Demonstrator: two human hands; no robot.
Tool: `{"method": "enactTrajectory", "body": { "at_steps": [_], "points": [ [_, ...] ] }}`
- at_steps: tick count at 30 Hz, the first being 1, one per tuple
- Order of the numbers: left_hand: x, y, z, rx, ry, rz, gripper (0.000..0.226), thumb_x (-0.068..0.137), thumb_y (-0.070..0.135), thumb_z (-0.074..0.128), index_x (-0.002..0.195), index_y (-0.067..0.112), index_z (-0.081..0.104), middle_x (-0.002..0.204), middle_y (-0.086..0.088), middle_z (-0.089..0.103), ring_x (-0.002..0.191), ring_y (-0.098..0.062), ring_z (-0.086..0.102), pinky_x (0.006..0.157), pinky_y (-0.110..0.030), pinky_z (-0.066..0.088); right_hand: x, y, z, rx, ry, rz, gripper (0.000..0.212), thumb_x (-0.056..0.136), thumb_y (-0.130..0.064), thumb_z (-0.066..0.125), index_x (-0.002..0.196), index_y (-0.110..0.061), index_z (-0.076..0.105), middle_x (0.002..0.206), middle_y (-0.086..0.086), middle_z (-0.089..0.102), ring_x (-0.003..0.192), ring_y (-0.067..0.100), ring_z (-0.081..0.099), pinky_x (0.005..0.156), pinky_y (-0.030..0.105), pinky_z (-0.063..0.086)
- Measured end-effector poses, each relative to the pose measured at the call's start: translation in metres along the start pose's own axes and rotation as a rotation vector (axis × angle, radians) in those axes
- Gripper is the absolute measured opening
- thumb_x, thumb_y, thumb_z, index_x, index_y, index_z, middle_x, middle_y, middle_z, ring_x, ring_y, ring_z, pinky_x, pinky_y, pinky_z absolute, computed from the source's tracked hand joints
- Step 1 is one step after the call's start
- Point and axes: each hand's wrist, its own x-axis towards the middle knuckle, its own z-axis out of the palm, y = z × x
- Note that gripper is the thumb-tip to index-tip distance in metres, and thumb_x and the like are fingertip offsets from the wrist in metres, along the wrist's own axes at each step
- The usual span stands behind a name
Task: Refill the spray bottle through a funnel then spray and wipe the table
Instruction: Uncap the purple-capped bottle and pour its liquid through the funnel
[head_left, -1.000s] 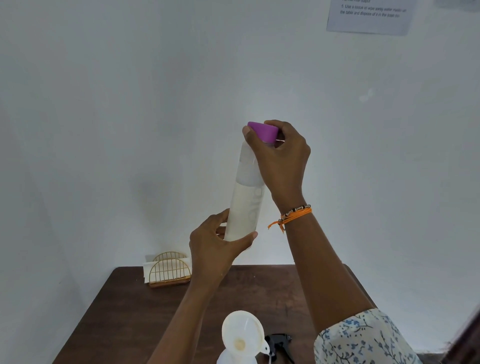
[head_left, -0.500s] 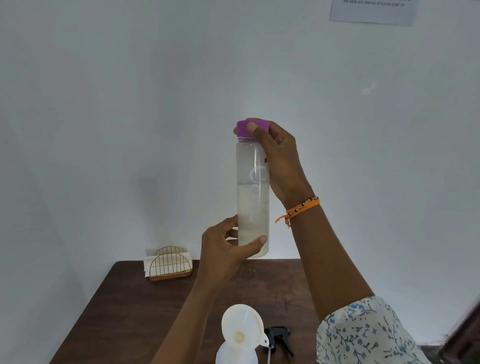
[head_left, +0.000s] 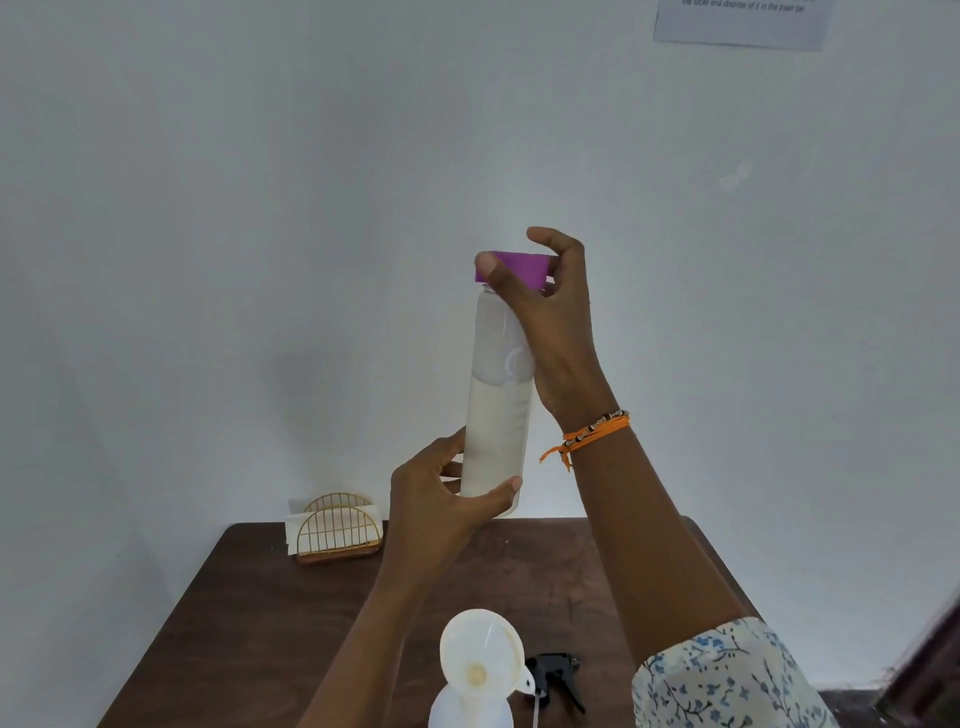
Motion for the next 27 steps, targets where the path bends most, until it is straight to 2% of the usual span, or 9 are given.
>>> {"method": "enactTrajectory", "body": {
  "at_steps": [3, 6, 9, 11, 13, 15, 18, 21, 27],
  "points": [
    [-0.001, 0.0, -0.001, -0.011, 0.005, -0.009, 0.063, 0.064, 0.037, 0.081, 0.12, 0.021, 0.058, 0.116, 0.004, 0.063, 0.083, -0.007, 0.058, 0.064, -0.005, 0.042, 0.0, 0.001, -0.003, 0.043, 0.012, -0.005, 0.047, 0.081, -0.028, 0.068, 0.119, -0.022, 0.041, 0.096, 0.004, 0.055, 0.091, 0.02, 0.058, 0.079, 0.031, 0.053],
    [-0.003, 0.0, -0.003, -0.017, 0.016, -0.014, 0.062, 0.065, 0.035, 0.081, 0.12, 0.022, 0.058, 0.119, 0.003, 0.063, 0.086, -0.008, 0.058, 0.067, -0.005, 0.043, -0.001, 0.001, -0.007, 0.162, -0.07, 0.035, 0.036, 0.084, -0.03, 0.052, 0.116, -0.017, 0.042, 0.086, -0.01, 0.058, 0.074, -0.003, 0.06, 0.067, 0.021, 0.05],
    [-0.002, 0.0, -0.004, -0.014, 0.036, -0.015, 0.062, 0.066, 0.035, 0.081, 0.121, 0.02, 0.058, 0.12, 0.002, 0.063, 0.086, -0.008, 0.057, 0.064, -0.002, 0.04, -0.002, -0.001, -0.005, 0.176, -0.067, 0.044, 0.041, 0.086, -0.039, 0.048, 0.118, -0.016, 0.039, 0.093, -0.009, 0.054, 0.068, -0.012, 0.058, 0.068, 0.018, 0.049],
    [0.0, 0.002, -0.005, -0.01, 0.045, -0.016, 0.062, 0.066, 0.035, 0.08, 0.122, 0.019, 0.057, 0.12, 0.001, 0.062, 0.087, -0.008, 0.056, 0.064, -0.001, 0.039, -0.002, -0.002, -0.003, 0.144, -0.055, 0.036, 0.044, 0.09, -0.036, 0.053, 0.124, -0.018, 0.033, 0.103, -0.004, 0.051, 0.083, -0.006, 0.061, 0.077, 0.024, 0.052],
    [0.0, 0.002, -0.005, -0.014, 0.045, -0.015, 0.063, 0.066, 0.034, 0.08, 0.122, 0.018, 0.057, 0.121, 0.001, 0.062, 0.089, -0.01, 0.056, 0.065, -0.001, 0.039, -0.003, -0.003, 0.0, 0.077, -0.043, 0.005, 0.054, 0.085, -0.03, 0.064, 0.126, -0.022, 0.03, 0.113, 0.003, 0.048, 0.102, 0.015, 0.059, 0.085, 0.031, 0.053],
    [0.0, 0.002, -0.006, -0.009, 0.046, -0.011, 0.064, 0.066, 0.032, 0.081, 0.123, 0.018, 0.057, 0.121, 0.001, 0.062, 0.087, -0.009, 0.056, 0.06, 0.001, 0.039, -0.004, -0.003, 0.001, 0.045, -0.024, -0.016, 0.059, 0.081, -0.022, 0.069, 0.125, -0.024, 0.029, 0.118, 0.009, 0.047, 0.105, 0.023, 0.056, 0.085, 0.03, 0.053],
    [0.0, 0.002, -0.007, -0.009, 0.047, -0.011, 0.064, 0.066, 0.032, 0.081, 0.123, 0.017, 0.057, 0.122, 0.001, 0.062, 0.088, -0.009, 0.056, 0.061, 0.001, 0.038, -0.003, -0.004, -0.002, 0.096, -0.043, 0.004, 0.048, 0.087, -0.016, 0.062, 0.123, -0.023, 0.03, 0.111, 0.011, 0.055, 0.097, 0.021, 0.06, 0.082, 0.031, 0.052],
    [-0.001, 0.002, -0.006, -0.016, 0.044, -0.018, 0.064, 0.066, 0.033, 0.08, 0.123, 0.018, 0.056, 0.123, 0.0, 0.061, 0.09, -0.011, 0.056, 0.068, -0.002, 0.038, -0.002, -0.006, -0.004, 0.16, -0.081, 0.039, 0.033, 0.095, -0.012, 0.046, 0.124, -0.019, 0.032, 0.093, -0.004, 0.057, 0.079, 0.005, 0.058, 0.072, 0.023, 0.048],
    [0.0, 0.003, -0.004, 0.002, 0.042, -0.021, 0.065, 0.066, 0.034, 0.08, 0.124, 0.019, 0.055, 0.125, 0.0, 0.061, 0.09, -0.009, 0.055, 0.066, 0.0, 0.036, -0.001, -0.008, 0.003, 0.089, -0.027, 0.04, 0.06, 0.079, -0.027, 0.07, 0.124, -0.022, 0.029, 0.109, 0.006, 0.046, 0.09, 0.013, 0.055, 0.069, 0.017, 0.051]
  ]
}}
